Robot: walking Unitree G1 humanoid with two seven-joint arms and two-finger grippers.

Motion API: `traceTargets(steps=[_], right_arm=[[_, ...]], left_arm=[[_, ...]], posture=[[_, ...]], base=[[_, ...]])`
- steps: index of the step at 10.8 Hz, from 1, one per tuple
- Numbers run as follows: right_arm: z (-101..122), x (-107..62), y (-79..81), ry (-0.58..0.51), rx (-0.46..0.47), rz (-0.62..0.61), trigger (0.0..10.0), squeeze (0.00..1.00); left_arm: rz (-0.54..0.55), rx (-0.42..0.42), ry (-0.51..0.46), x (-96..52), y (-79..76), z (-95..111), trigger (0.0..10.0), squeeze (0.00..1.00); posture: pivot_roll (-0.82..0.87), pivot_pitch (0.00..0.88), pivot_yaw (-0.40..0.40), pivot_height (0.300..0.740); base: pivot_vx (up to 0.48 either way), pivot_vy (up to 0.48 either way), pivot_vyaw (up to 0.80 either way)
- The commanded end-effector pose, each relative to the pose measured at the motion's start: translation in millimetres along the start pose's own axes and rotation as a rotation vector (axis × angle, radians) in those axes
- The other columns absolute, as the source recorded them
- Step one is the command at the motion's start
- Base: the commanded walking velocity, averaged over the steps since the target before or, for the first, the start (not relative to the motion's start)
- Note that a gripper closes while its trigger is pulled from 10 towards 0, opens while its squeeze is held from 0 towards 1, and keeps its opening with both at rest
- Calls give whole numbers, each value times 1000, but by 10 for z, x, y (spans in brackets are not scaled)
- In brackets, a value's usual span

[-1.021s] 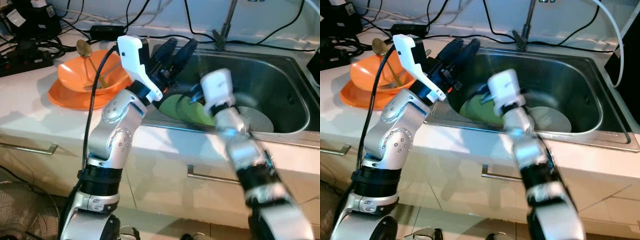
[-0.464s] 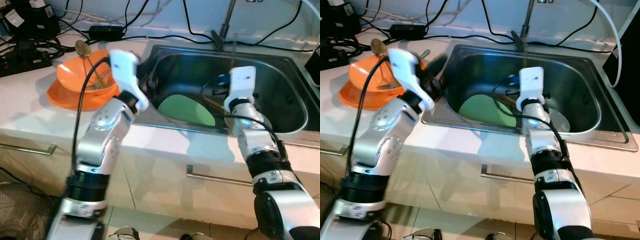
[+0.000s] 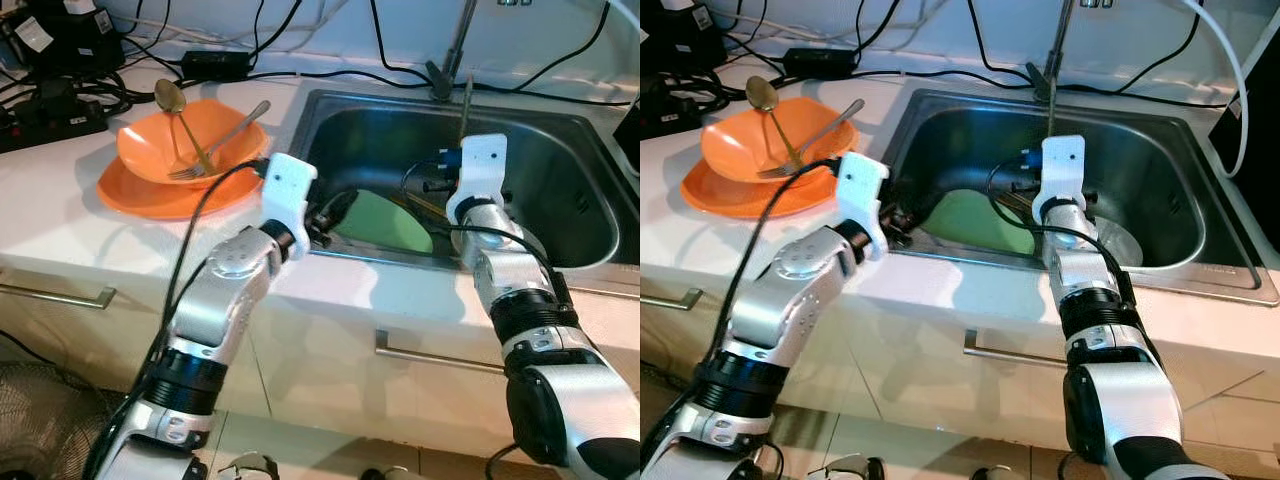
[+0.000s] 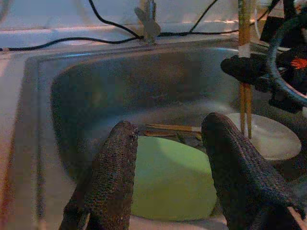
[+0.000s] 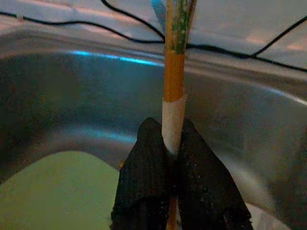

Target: Kitchen organization

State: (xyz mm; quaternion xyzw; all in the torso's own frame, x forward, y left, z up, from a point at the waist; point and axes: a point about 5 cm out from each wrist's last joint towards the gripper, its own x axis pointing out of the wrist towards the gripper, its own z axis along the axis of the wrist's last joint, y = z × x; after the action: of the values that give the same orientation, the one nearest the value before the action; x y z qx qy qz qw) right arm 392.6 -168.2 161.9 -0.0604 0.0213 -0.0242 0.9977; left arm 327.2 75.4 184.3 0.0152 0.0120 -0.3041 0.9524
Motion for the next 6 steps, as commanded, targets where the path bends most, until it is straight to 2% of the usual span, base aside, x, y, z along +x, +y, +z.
traceTargets(steps=[1, 2, 6], right_arm=[[36, 24, -25, 10, 14, -7, 10000, 0], [49, 33, -2, 9, 26, 6, 10000, 1000], [26, 29, 7, 10, 41, 1, 10000, 1000]], left_arm=[[-11, 17, 15, 30, -25, 12, 10000, 0], [-16, 18, 17, 35, -35, 12, 10000, 0], [-27, 22, 21, 52, -66, 10, 10000, 0]], posture=[[39, 63, -42, 740], [38, 63, -42, 740], [33, 58, -37, 740]], base=[[0, 0, 0], [0, 0, 0], [0, 0, 0]])
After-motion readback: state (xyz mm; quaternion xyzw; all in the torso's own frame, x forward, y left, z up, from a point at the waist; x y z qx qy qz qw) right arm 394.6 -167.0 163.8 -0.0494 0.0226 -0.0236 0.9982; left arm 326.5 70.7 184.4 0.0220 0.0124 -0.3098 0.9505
